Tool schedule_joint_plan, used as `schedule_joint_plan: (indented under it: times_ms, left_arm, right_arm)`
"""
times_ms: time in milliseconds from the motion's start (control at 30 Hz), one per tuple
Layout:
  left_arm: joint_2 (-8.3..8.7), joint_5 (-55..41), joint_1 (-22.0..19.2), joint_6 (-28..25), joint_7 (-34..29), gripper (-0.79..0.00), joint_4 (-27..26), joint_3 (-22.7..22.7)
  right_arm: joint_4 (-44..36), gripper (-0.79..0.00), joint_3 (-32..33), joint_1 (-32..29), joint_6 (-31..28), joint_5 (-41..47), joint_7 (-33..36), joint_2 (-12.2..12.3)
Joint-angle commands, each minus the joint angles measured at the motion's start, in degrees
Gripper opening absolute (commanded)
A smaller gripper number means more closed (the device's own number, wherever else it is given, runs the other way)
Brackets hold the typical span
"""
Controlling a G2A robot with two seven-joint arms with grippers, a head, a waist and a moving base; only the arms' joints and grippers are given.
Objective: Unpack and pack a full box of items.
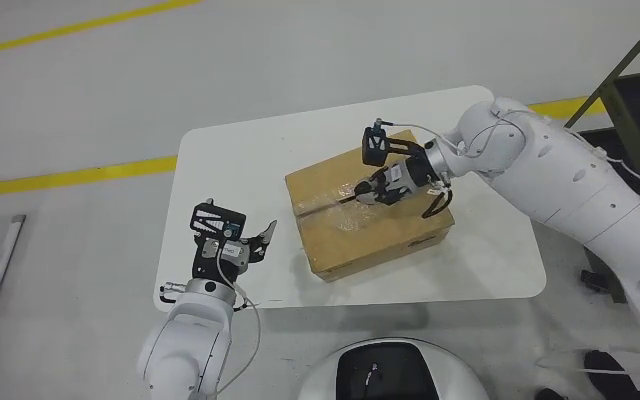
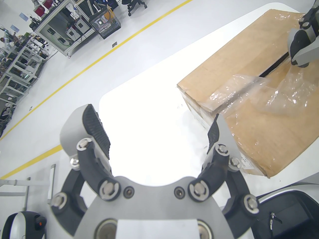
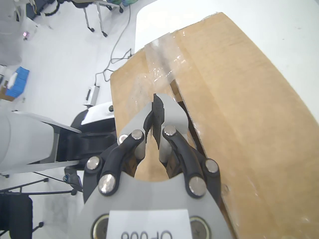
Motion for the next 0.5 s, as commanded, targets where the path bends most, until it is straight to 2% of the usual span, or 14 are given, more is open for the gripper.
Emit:
schedule_joint_plan:
  times_ms: [0,100,333,467]
  left_arm:
    - [0.0,0.0,0.0,0.0,0.0,0.0,0.0,0.0]
    - [0.0,0.0,0.0,0.0,0.0,0.0,0.0,0.0]
    - [0.0,0.0,0.0,0.0,0.0,0.0,0.0,0.0]
    - [0.0,0.0,0.0,0.0,0.0,0.0,0.0,0.0]
  right_arm:
    - [-2.8,-0.785,0.9,0.3,-0.9,-6.0,-0.9,1.0]
    - [-7.5,-0.785,3.1,-0.3,-1.4,-15.3,-2.6,2.3]
    - [-18.2,-0.785,9.2,-6.2,3.4,-34.4,-12.5,5.1]
    - [-22.8,-0.785,11.9,-9.8,3.6,-41.1,-16.0,6.6]
